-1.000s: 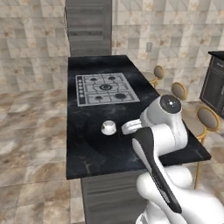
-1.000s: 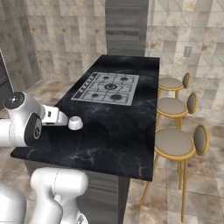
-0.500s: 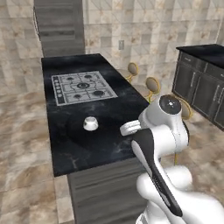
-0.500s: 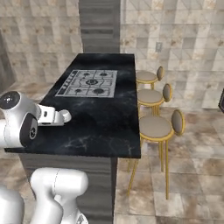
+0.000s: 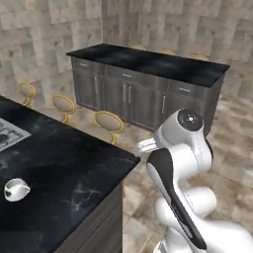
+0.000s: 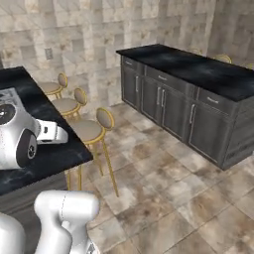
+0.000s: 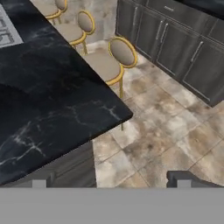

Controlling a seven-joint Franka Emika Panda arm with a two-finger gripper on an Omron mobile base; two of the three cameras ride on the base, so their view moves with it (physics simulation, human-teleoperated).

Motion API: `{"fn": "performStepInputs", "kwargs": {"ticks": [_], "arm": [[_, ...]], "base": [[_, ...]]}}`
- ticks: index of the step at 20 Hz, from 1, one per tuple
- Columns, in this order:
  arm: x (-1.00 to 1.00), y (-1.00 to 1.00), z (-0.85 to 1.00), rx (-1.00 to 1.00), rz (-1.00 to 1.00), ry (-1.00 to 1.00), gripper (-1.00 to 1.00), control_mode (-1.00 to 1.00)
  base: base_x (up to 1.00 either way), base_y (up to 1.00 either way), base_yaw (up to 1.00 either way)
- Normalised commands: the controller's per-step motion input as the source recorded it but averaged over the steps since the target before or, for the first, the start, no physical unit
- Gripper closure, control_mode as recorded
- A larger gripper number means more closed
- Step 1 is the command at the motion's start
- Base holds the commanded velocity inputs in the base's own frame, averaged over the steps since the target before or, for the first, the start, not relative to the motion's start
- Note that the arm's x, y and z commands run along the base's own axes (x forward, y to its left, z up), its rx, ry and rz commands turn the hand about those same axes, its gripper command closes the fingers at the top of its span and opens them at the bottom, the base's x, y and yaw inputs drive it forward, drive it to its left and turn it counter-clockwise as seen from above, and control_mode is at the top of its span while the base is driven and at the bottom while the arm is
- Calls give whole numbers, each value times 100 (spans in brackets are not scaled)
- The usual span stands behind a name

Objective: Clear the mugs and bowl far away from the sink.

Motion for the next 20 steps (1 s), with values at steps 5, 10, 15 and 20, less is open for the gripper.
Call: {"fn": "performStepInputs", "kwargs": {"ticks": [5, 10, 15, 20], "arm": [[0, 0, 0, 0, 0, 0, -100, 100], [0, 0, 0, 0, 0, 0, -100, 100], [0, 0, 0, 0, 0, 0, -100, 100], [0, 0, 0, 0, 0, 0, -100, 100]], "base": [[-10, 8, -93], [-17, 7, -77], [-26, 0, -73], [-23, 9, -77]]}}
